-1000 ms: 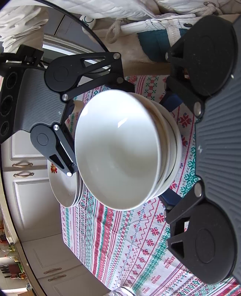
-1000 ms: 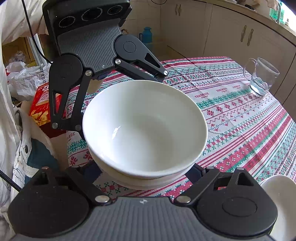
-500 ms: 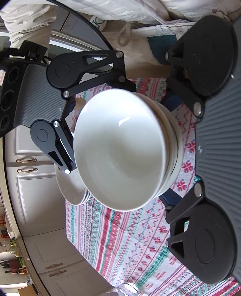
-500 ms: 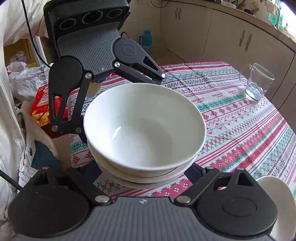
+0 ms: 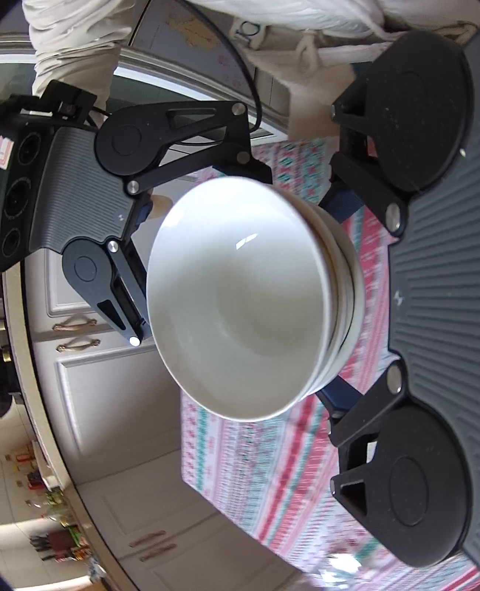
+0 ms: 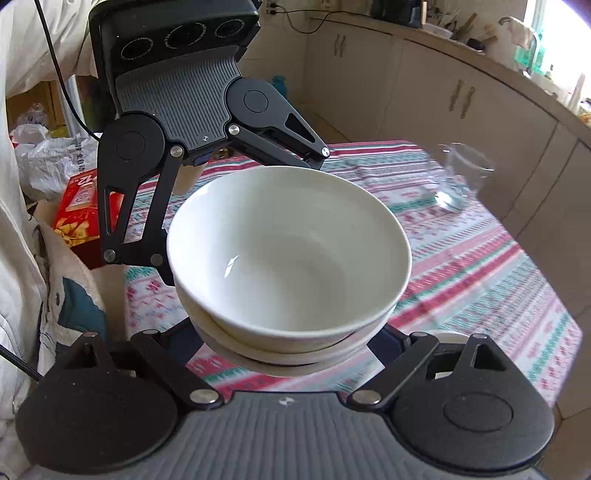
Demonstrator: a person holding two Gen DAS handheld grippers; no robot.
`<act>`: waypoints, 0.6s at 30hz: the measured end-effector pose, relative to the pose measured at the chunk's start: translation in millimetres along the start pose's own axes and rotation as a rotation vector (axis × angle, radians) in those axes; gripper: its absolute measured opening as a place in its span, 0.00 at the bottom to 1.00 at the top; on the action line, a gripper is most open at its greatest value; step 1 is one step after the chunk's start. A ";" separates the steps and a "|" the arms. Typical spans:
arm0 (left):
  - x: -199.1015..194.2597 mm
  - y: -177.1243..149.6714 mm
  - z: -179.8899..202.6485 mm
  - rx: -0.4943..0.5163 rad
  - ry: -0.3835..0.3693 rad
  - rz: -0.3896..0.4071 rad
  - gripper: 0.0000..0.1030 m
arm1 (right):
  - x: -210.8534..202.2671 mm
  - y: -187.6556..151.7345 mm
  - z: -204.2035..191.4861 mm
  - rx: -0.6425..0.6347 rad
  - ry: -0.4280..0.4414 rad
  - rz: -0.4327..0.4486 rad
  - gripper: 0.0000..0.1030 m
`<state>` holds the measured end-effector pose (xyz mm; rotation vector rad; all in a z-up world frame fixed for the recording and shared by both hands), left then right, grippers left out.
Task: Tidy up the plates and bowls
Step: 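Lift and carry the bowl stack with both grippers over the plate stack, then lower the bowl stack onto the plates and open both grippers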
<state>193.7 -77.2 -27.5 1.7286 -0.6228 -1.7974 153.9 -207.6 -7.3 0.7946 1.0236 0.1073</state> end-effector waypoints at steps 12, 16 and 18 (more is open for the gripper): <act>59.8 58.1 -46.7 0.074 -0.057 -0.009 0.85 | -15.1 -47.0 72.5 0.072 -0.087 -0.031 0.93; 77.9 64.9 -55.6 0.083 -0.080 -0.025 0.85 | -11.2 -64.4 86.0 0.107 -0.097 -0.046 0.93; 84.9 66.2 -60.6 0.085 -0.089 -0.030 0.85 | -8.7 -72.0 91.1 0.121 -0.098 -0.054 0.93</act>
Point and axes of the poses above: each gripper's, at about its wrist camera, not at the fingertips, and x roughly the way its jaws point, z to its right, y to its top, the point moved 1 cm from there along x, roughly the way its jaws point, and after that the axes turned 14 degrees about -y, right-handed, at the moved point
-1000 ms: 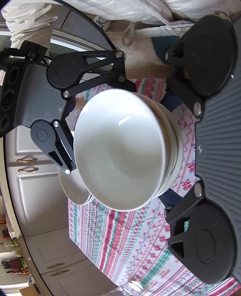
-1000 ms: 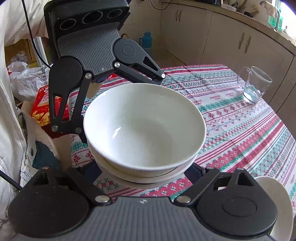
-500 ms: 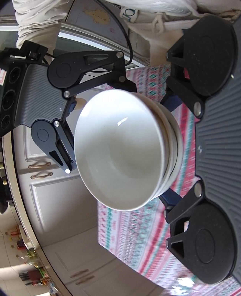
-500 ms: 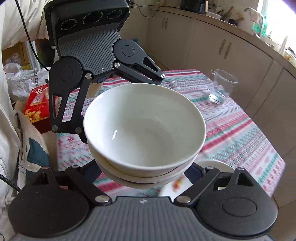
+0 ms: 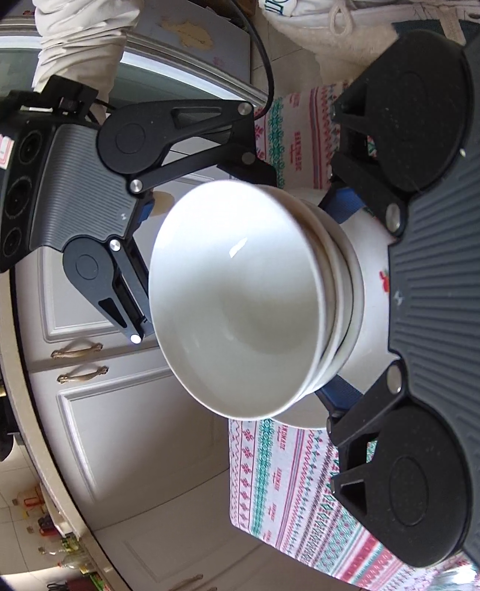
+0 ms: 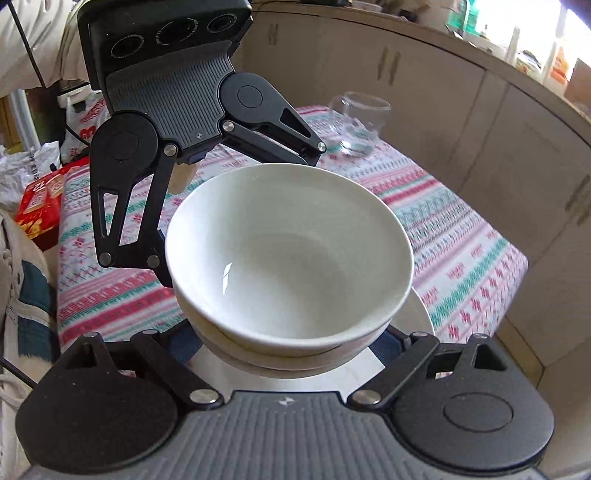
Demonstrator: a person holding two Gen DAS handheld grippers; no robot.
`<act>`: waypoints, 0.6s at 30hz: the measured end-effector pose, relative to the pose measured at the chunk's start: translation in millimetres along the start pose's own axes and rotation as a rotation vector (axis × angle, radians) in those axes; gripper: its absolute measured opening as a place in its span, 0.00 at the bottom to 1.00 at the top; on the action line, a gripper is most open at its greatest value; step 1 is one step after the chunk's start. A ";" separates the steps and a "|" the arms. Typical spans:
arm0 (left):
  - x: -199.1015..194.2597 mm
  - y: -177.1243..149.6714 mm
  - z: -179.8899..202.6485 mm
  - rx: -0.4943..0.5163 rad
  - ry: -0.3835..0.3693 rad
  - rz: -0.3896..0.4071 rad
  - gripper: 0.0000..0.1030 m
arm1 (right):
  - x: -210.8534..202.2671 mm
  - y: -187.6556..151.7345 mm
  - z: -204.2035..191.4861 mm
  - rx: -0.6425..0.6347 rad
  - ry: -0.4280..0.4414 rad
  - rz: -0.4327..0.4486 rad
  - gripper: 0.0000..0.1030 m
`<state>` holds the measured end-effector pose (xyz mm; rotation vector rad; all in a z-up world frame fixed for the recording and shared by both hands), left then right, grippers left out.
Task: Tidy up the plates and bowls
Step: 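Lower the bowl stack onto the plates and open both grippers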
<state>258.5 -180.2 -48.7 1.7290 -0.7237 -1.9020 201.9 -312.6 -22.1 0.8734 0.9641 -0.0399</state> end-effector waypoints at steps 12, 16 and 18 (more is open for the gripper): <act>14.9 -0.6 -15.4 -0.006 -0.015 -0.014 0.85 | 15.4 -13.9 15.8 0.033 0.003 -0.022 0.93; 10.1 -3.4 -13.1 -0.006 -0.017 -0.008 0.85 | 19.0 -14.6 17.5 0.041 0.006 -0.022 0.93; 10.2 -2.5 -13.8 -0.007 -0.019 -0.004 0.85 | 18.6 -14.7 17.4 0.046 0.008 -0.021 0.93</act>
Point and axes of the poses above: each gripper's, at about its wrist camera, not at the fingertips, and x roughly the way its jaws point, z to its right, y to its top, the point moved 1 cm from there along x, roughly the way its jaws point, and after that the axes turned 14 degrees about -y, right-handed, at the moved point
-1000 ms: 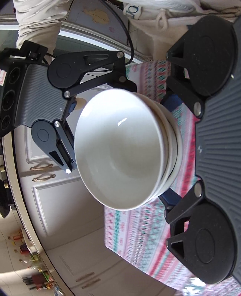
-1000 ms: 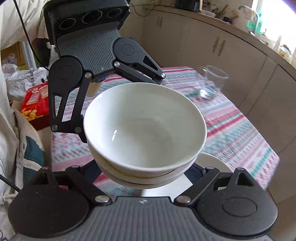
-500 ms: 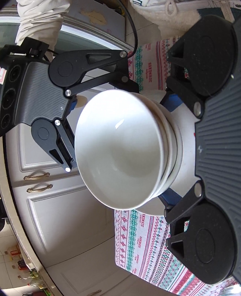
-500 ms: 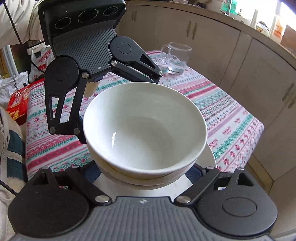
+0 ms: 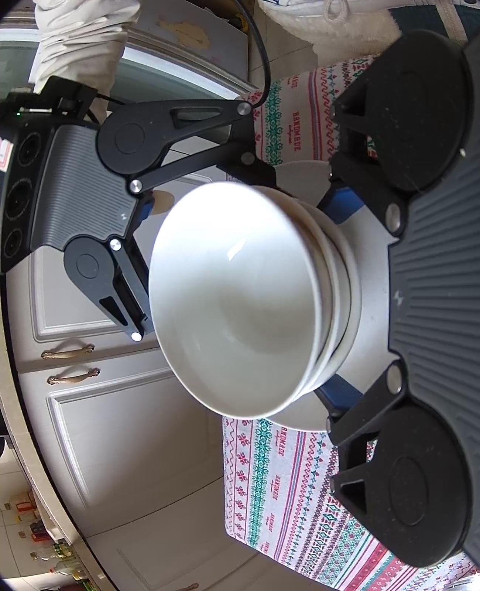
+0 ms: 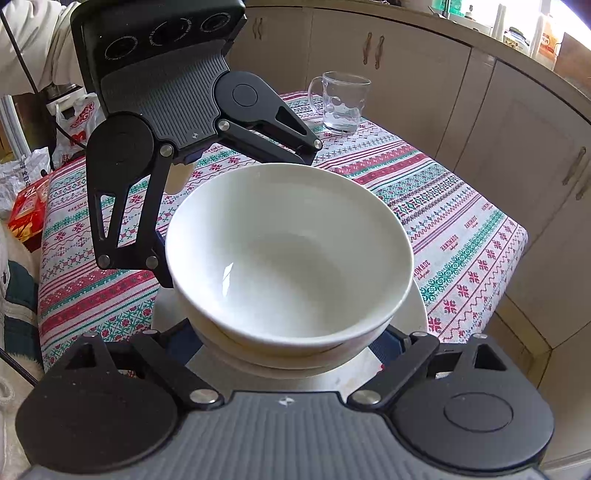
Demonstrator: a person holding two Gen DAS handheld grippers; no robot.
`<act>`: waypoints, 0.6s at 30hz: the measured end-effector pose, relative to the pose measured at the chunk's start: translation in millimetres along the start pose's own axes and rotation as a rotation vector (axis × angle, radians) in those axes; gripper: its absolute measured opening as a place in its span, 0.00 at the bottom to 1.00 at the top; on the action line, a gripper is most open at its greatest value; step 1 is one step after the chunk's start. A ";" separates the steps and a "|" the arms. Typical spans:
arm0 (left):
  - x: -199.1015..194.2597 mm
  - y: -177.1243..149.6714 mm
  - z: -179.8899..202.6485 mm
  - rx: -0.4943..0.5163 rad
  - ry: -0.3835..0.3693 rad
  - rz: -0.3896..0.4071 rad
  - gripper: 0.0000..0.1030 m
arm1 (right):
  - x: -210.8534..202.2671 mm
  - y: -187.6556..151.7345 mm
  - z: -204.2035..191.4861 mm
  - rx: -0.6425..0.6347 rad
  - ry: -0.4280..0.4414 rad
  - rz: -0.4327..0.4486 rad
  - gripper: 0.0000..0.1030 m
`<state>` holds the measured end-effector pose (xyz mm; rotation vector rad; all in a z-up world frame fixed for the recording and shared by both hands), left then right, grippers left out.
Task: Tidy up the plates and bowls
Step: 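Lower the bowl stack onto the plates and open both grippers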
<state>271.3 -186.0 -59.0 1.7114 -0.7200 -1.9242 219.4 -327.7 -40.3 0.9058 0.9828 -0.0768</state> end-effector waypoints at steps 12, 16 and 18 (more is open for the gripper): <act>-2.9 -10.3 24.1 0.031 0.107 0.040 0.90 | 0.8 0.3 -5.3 0.009 -0.033 -0.005 1.00; -17.7 -20.0 43.9 -0.007 0.167 0.104 0.96 | -8.7 -2.4 -13.2 0.035 -0.092 -0.014 1.00; -26.7 -24.6 56.5 -0.038 0.202 0.146 0.97 | -17.4 -5.1 -19.8 0.043 -0.144 -0.019 1.00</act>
Point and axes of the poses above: each gripper's, at about its wrist camera, not at the fingertips, and x roughly the way its jaws point, z to its right, y to its top, the point moved 1 cm from there along x, roughly the way its jaws point, and after that the axes turned 14 degrees about -y, right-handed, at the moved point
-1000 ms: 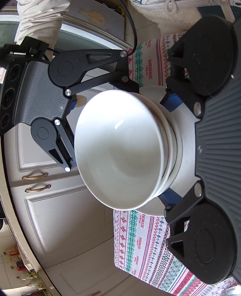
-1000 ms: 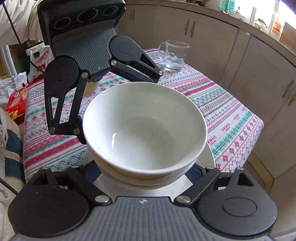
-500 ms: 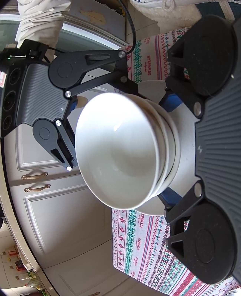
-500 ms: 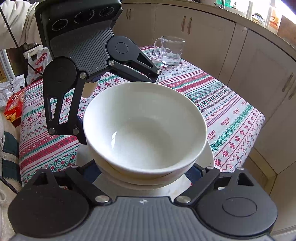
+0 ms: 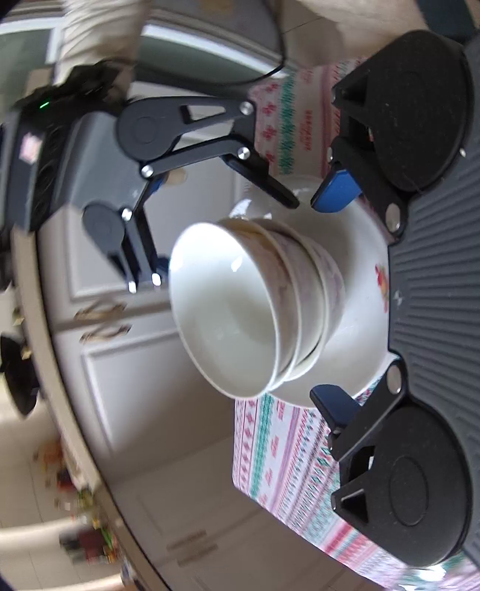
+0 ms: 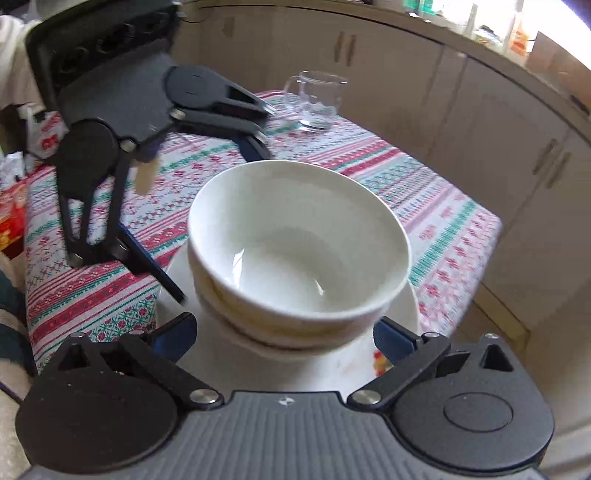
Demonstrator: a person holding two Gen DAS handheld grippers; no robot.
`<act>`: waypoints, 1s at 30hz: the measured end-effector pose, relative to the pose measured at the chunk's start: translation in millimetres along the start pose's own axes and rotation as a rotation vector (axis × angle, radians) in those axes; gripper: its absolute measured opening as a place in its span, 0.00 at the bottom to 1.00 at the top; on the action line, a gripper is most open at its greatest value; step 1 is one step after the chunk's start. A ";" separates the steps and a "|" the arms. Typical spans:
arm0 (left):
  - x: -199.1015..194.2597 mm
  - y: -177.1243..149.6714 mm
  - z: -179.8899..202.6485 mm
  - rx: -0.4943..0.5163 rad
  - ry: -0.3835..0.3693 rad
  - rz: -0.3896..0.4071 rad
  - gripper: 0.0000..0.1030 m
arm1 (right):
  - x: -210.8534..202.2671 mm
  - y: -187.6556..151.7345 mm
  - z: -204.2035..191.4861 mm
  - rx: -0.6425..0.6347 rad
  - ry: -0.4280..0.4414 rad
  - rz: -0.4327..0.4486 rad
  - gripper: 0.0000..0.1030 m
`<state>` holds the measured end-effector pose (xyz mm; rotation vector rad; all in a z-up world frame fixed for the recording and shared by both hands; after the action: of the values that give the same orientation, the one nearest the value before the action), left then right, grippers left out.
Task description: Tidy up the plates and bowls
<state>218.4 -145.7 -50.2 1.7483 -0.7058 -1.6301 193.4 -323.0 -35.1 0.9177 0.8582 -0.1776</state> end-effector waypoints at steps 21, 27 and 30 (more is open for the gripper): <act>-115.0 -11.8 104.5 -0.605 0.607 0.318 0.99 | -117.0 -2.4 -86.4 0.700 -0.550 0.046 1.00; -132.7 -15.3 132.0 -0.622 0.716 0.321 0.99 | -135.3 10.7 -113.6 0.683 -0.589 0.078 1.00; -136.7 -17.9 138.5 -0.650 0.733 0.319 0.99 | -142.3 12.5 -122.9 0.680 -0.581 0.103 1.00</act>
<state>67.8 -43.8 21.7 1.4766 -0.0691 -0.7680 34.1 -252.1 36.5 1.4410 0.1923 -0.6381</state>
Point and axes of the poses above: each gripper's, at about its wrist camera, not at the fingertips, and x roughly the way its jaws point, z to its right, y to its top, the point moved 1 cm from there along x, roughly the way its jaws point, and after that the axes turned 14 degrees about -y, right-handed, at the moved point
